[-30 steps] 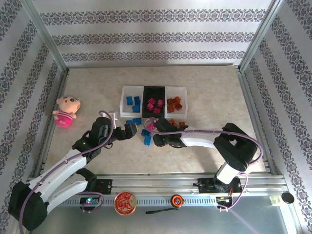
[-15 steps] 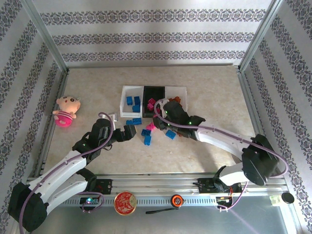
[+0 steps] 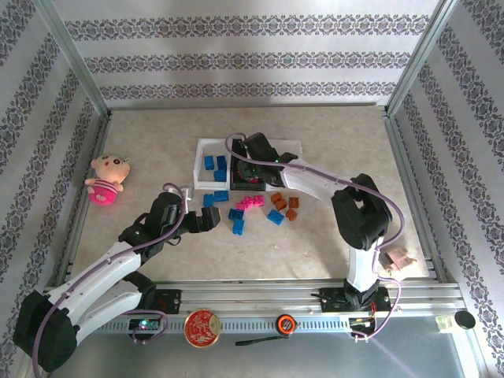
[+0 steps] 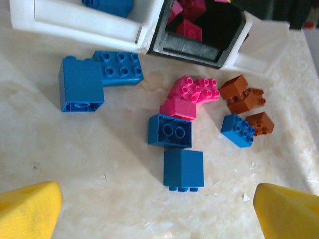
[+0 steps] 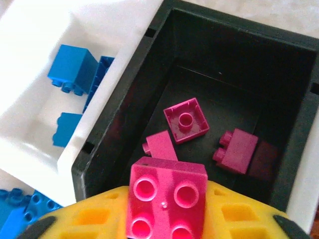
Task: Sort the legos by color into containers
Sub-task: Place the lego in the container, then pick up the lego from the center of the table.
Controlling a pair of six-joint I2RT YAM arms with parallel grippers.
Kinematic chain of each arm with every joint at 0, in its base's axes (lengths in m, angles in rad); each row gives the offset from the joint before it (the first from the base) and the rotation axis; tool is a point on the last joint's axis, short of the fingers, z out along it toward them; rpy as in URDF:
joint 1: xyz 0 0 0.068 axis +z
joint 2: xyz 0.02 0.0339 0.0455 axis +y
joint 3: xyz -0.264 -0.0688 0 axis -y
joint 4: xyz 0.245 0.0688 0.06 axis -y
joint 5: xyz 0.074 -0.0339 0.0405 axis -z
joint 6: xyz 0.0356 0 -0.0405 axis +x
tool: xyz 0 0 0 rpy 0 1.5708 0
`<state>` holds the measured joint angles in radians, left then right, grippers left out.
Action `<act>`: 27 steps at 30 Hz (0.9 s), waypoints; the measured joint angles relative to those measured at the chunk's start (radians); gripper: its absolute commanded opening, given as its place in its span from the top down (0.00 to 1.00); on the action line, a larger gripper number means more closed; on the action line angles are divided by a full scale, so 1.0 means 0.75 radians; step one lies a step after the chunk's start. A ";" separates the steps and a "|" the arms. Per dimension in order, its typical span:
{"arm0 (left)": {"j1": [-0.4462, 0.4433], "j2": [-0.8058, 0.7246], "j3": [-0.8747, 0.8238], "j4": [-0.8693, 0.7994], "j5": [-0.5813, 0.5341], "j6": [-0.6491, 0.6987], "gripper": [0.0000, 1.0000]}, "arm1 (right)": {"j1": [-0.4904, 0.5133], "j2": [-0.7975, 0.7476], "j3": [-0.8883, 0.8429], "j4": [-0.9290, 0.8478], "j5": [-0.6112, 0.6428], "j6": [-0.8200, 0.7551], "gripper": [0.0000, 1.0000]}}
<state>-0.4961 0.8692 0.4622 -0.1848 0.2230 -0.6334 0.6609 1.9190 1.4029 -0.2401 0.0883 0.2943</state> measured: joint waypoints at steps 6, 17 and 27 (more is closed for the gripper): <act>-0.074 0.041 0.018 -0.053 -0.015 0.022 0.03 | 0.000 0.040 0.064 -0.035 0.037 -0.018 0.37; -0.546 0.522 0.222 -0.074 -0.287 0.051 0.12 | 0.000 -0.321 -0.323 0.064 0.025 0.028 0.35; -0.578 0.875 0.426 -0.072 -0.478 0.138 0.26 | 0.063 -0.690 -0.696 0.119 0.031 0.073 0.33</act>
<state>-0.9295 1.5253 0.7815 -0.2386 -0.1352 -0.5297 0.7082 1.4017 0.8806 -0.1509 0.1116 0.3492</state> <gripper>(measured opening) 0.755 0.668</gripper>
